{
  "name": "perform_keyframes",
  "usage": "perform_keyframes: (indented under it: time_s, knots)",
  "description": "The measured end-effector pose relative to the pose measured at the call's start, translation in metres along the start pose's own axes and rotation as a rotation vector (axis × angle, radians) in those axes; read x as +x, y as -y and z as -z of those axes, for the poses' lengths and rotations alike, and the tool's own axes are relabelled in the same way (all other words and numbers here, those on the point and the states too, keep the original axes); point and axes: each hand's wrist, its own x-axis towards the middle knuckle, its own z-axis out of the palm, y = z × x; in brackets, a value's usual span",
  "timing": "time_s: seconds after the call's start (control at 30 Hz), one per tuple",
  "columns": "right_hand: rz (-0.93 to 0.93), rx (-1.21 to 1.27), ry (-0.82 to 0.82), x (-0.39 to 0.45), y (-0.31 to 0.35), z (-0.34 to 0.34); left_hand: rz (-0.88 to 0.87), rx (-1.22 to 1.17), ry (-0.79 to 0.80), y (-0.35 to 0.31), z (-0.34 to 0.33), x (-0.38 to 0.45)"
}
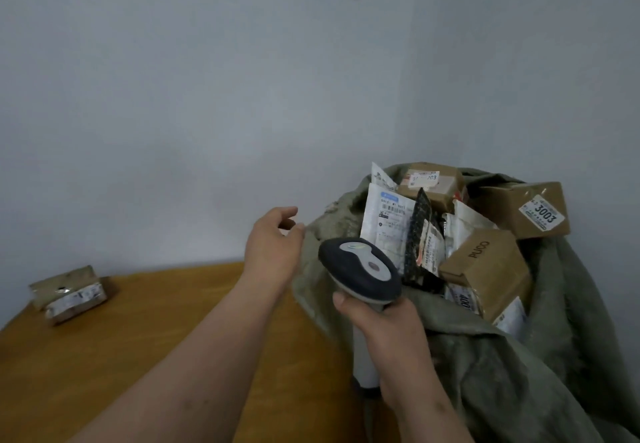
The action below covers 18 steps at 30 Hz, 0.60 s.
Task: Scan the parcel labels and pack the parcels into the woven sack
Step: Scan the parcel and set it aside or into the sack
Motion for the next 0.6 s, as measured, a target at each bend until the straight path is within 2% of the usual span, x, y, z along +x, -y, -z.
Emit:
perform_keyframes:
  time_s: [0.2, 0.43, 0.6]
  knots:
    - [-0.054, -0.065, 0.062, -0.022, -0.011, -0.106, 0.165, -0.065, -0.014, 0.061, 0.112, -0.012]
    - [-0.173, -0.160, 0.248, -0.050, -0.057, -0.241, 0.371, -0.064, -0.162, 0.158, 0.254, -0.028]
    - [-0.259, -0.184, 0.269, -0.041, -0.074, -0.310, 0.508, -0.075, -0.260, 0.204, 0.316, -0.021]
